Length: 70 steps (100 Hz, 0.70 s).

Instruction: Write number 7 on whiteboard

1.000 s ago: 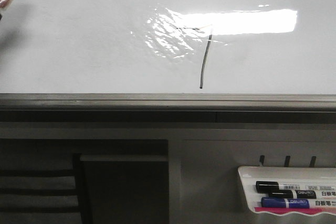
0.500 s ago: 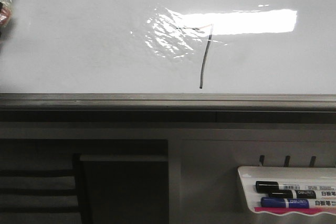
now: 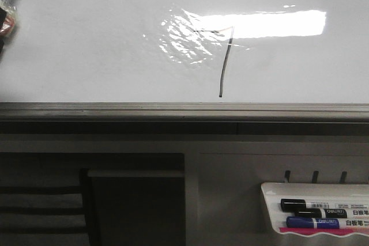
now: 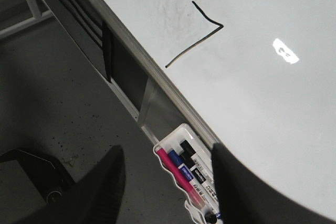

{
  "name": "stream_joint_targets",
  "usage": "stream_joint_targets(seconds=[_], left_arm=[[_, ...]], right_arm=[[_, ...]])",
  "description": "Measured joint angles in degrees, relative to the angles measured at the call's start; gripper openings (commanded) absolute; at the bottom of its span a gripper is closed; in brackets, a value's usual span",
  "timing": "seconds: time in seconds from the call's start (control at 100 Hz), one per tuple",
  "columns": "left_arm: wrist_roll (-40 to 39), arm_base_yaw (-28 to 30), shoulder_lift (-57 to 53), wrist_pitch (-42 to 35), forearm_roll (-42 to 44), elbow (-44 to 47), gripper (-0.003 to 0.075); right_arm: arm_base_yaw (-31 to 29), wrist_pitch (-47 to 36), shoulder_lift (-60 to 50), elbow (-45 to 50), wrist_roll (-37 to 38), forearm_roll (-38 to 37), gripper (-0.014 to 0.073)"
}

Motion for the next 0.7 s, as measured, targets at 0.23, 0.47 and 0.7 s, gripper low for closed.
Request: stream_joint_targets(seconds=[0.23, 0.47, 0.7], left_arm=[[0.0, 0.0, 0.0, 0.5, 0.0, 0.0, -0.002], [0.0, 0.0, 0.0, 1.0, 0.0, 0.0, -0.002], [0.0, 0.0, 0.0, 1.0, 0.0, 0.0, 0.0077]], right_arm=[[0.0, 0.0, 0.0, 0.0, 0.0, -0.1, 0.0334], [0.0, 0.1, 0.0, 0.0, 0.0, -0.1, 0.0334], [0.0, 0.6, 0.0, 0.0, 0.1, -0.1, 0.0334]])
